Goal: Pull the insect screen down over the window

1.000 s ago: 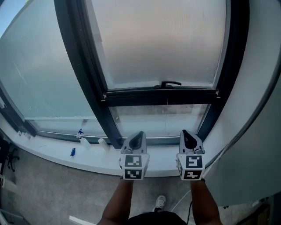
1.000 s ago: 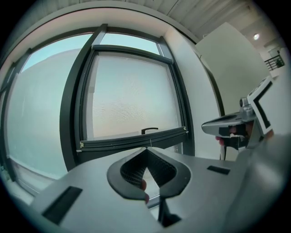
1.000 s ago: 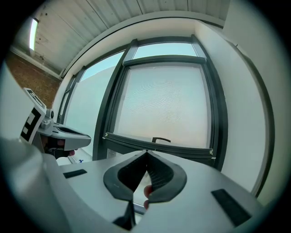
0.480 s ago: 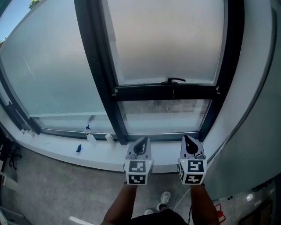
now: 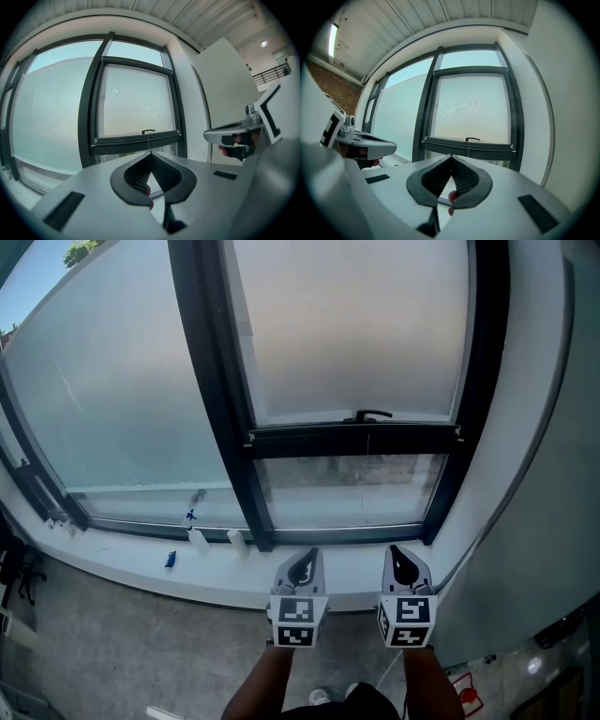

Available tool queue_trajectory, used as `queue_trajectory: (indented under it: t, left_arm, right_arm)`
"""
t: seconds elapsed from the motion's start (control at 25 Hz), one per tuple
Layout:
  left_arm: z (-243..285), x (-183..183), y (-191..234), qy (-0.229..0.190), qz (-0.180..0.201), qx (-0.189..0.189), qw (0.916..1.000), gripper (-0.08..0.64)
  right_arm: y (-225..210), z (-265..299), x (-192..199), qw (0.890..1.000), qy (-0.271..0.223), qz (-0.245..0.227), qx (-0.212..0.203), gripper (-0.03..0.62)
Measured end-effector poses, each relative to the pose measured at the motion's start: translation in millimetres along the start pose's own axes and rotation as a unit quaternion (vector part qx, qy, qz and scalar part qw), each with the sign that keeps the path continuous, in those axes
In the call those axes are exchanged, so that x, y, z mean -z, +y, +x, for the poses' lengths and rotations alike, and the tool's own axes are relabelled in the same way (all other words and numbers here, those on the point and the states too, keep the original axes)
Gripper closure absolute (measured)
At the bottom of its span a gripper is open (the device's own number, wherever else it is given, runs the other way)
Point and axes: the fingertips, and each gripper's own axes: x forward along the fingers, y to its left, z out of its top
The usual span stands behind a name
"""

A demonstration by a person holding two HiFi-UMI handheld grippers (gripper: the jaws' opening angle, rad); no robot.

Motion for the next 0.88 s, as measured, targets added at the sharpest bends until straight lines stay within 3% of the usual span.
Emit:
queue_trajectory:
  t: [0.32, 0.88]
  left_arm:
    - [-13, -5, -4, -0.003, 0.002, -0.015, 0.9999, 0.557]
    - [-34, 7, -82, 0.016, -0.001, -0.037, 0.9992, 0.557]
  right_arm:
    - [-6, -20, 1, 1.000, -0.008, 0.001, -0.010, 0.586]
    - [-30, -70, 19, 0.998, -0.018, -0.003, -0.053, 0.586]
